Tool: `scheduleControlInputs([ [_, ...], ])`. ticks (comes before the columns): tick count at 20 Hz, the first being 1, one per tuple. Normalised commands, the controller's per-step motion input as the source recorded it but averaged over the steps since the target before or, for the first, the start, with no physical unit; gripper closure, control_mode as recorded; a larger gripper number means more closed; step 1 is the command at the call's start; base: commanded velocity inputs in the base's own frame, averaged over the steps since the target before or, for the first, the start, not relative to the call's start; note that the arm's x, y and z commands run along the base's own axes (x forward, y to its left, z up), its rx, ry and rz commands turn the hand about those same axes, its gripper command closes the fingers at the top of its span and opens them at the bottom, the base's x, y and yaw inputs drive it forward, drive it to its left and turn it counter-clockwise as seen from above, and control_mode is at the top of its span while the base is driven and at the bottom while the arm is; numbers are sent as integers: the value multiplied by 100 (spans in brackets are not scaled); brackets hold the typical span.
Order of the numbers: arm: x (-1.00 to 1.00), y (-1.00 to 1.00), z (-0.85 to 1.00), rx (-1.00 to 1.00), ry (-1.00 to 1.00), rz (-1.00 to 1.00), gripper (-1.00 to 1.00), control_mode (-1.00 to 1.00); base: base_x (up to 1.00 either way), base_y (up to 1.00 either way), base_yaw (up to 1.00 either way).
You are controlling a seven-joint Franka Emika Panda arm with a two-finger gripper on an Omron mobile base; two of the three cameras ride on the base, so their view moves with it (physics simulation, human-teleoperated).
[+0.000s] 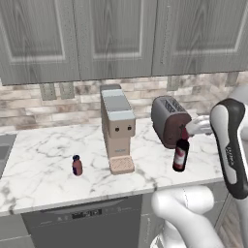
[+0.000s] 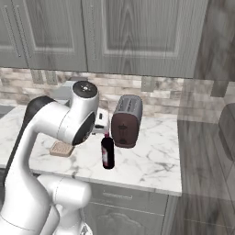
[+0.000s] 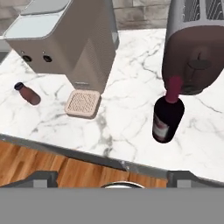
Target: There is a wine glass and glass cup on the dining counter. Place the wine bottle next to the wine glass and the juice bottle next to the glass cup.
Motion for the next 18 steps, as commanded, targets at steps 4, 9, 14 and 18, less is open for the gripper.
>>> scheduleControlInputs([
  [4,-30,-26,-16,4,-7,18,-100,-100,0,0,0],
  [9,-22,-21,-24,0,-5,19,-100,-100,0,0,0],
  [14,-7,-20,-24,2,-2,15,-100,-100,0,0,0],
  [18,0,-20,-20,7,0,7,-100,-100,0,0,0],
])
